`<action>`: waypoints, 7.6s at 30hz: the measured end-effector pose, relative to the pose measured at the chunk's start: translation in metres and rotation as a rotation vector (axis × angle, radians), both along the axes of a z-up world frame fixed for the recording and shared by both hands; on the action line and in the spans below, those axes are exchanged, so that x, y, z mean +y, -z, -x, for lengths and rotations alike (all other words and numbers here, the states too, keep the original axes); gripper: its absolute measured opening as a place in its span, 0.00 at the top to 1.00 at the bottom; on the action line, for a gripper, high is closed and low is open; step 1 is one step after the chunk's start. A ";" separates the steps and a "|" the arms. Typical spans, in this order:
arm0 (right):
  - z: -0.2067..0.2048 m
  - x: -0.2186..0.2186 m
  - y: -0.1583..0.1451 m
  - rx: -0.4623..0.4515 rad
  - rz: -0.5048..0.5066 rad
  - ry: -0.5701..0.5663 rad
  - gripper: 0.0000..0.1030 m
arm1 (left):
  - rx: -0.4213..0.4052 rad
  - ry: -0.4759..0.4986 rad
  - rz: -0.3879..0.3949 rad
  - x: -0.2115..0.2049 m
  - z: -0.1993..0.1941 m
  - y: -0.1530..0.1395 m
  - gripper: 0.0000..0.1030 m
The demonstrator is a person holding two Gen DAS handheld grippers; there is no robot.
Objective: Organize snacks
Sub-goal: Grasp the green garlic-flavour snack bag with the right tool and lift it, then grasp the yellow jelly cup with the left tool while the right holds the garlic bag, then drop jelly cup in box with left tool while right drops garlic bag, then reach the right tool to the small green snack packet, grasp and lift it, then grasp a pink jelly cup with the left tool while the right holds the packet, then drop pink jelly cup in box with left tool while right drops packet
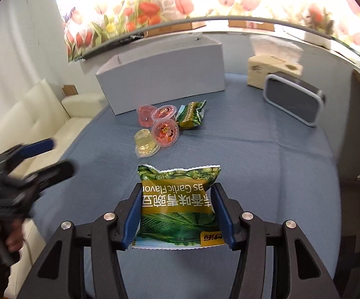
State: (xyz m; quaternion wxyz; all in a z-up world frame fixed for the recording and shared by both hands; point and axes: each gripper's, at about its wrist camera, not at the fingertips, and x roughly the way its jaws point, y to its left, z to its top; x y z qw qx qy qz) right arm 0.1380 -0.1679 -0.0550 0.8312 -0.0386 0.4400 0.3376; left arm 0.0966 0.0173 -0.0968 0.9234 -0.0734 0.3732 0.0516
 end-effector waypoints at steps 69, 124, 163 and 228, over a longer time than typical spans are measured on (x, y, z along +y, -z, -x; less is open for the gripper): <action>-0.227 0.172 -0.077 -0.012 -0.086 -0.010 0.44 | -0.167 -0.047 0.050 0.150 -0.159 -0.107 0.59; -0.179 0.125 0.091 0.094 0.152 0.108 0.26 | -0.099 0.032 0.102 0.072 0.033 -0.028 0.00; -0.046 -0.088 0.012 0.021 -0.071 0.215 0.69 | 0.094 -0.020 -0.042 -0.026 -0.137 0.057 0.00; -0.281 0.206 -0.026 0.089 0.015 0.108 0.09 | -0.029 -0.082 0.103 0.200 -0.206 -0.058 0.00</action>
